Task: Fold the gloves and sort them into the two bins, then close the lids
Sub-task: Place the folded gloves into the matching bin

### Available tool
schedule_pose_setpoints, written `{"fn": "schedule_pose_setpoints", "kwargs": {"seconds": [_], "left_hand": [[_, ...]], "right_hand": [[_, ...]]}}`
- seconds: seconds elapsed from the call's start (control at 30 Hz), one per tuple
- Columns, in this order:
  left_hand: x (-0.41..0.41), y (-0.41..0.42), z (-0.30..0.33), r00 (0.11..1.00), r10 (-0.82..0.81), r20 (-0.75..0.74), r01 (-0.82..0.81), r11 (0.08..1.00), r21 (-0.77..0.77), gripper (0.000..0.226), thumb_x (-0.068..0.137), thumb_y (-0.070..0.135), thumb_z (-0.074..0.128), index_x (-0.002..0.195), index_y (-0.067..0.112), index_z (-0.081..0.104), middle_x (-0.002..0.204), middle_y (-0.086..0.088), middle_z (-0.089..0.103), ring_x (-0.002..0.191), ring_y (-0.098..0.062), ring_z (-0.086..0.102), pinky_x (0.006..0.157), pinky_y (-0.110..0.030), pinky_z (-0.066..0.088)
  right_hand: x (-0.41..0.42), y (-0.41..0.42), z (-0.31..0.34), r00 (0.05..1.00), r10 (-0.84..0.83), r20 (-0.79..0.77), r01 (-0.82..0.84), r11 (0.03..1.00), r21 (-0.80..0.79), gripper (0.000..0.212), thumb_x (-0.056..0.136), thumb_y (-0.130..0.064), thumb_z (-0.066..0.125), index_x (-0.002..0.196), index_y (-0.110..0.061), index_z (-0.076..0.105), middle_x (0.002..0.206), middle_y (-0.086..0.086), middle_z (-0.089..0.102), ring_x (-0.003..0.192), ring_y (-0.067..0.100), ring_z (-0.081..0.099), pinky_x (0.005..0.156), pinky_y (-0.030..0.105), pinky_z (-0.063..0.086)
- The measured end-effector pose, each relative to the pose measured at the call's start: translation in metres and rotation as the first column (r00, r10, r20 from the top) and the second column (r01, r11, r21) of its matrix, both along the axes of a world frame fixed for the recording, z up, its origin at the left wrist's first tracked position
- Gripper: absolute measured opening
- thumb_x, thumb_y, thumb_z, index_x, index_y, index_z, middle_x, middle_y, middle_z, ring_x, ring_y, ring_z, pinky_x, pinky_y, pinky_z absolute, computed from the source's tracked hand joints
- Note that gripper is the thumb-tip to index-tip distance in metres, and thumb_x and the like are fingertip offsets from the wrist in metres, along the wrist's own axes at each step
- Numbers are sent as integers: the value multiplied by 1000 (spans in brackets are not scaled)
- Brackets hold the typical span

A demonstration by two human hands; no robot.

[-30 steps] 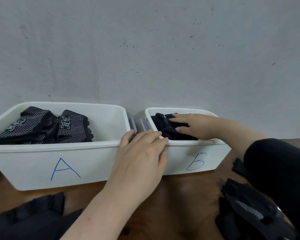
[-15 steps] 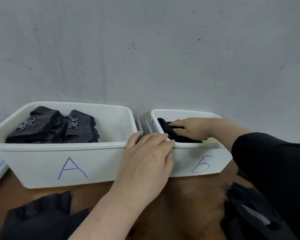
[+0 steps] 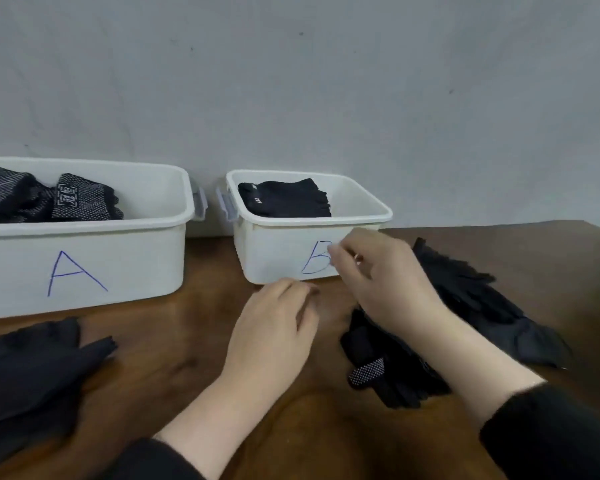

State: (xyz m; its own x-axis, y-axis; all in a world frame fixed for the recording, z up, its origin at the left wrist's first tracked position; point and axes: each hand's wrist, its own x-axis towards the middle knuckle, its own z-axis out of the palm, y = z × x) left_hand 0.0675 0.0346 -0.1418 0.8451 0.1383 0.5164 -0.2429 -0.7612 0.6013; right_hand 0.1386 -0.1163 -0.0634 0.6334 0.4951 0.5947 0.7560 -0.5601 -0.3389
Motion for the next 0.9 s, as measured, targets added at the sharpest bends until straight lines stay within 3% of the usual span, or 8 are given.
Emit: {"fn": "schedule_pose_setpoints", "kwargs": {"seconds": [0.1, 0.2, 0.3, 0.47, 0.57, 0.67, 0.8, 0.9], "left_hand": [[-12, -19, -25, 975, -59, -213, 70, 997, 44, 27, 101, 33, 48, 124, 31, 62, 117, 16, 59, 112, -10, 56, 97, -30, 45], [-23, -30, -31, 950, -88, -298, 121, 988, 93, 34, 104, 37, 43, 136, 37, 53, 132, 23, 52, 120, -5, 51, 103, -25, 40], [-29, -39, -33, 941, -103, -322, 152, 980, 130, 41, 105, 38, 40, 146, 39, 43, 145, 25, 43, 130, -7, 46, 109, -23, 35], [-31, -59, -35, 937, -134, -322, 204, 959, 195, 49, 105, 41, 39, 153, 39, 31, 158, 23, 28, 143, -2, 29, 115, -22, 23], [-30, -71, -34, 938, -131, -321, 209, 952, 222, 52, 105, 46, 36, 155, 39, 25, 161, 21, 21, 147, -3, 19, 117, -23, 15], [-26, -84, -32, 936, -141, -322, 240, 926, 290, 55, 105, 48, 34, 157, 39, 19, 164, 18, 13, 150, -3, 9, 120, -25, 9], [-19, -98, -34, 921, -143, -363, 271, 904, 331, 58, 104, 53, 32, 158, 39, 14, 165, 17, 13, 151, -3, 7, 124, -33, 8], [-15, -105, -32, 937, -132, -324, 238, 918, 316, 58, 103, 54, 33, 157, 38, 18, 162, 18, 22, 148, -1, 13, 123, -34, 10]], "right_hand": [[-45, -40, -61, 1000, -11, 2, 11, 996, -91, 27, 102, -34, 51, 80, -19, 59, 78, -9, 54, 76, 14, 53, 69, 37, 48], [-65, -72, -99, 999, -6, -45, -2, 987, -160, 23, 102, -34, 51, 95, -22, 69, 91, -14, 62, 85, 7, 58, 77, 32, 51], [-71, -89, -103, 995, 21, -100, -30, 996, -87, 20, 103, -32, 54, 101, -22, 71, 96, -16, 66, 92, 4, 62, 81, 28, 53], [-67, -112, -87, 994, -77, 78, 72, 995, 63, 14, 98, -29, 60, 98, -22, 72, 99, -17, 66, 96, 3, 61, 89, 30, 46], [-50, -136, -90, 964, -242, -111, 239, 970, -41, 25, 96, -39, 59, 120, -34, 64, 125, -24, 53, 121, -5, 44, 110, 32, 32], [-38, -158, -96, 897, -246, -367, 223, 969, -105, 32, 98, -32, 58, 129, -40, 58, 135, -30, 47, 131, -8, 37, 116, 33, 30], [-33, -173, -95, 866, -196, -461, 214, 977, -12, 29, 98, -27, 60, 124, -39, 64, 131, -28, 56, 128, -9, 46, 110, 21, 35], [-33, -173, -91, 871, -272, -409, 350, 928, 128, 14, 97, -35, 63, 109, -37, 71, 110, -26, 67, 108, -10, 58, 89, 12, 44]]}}
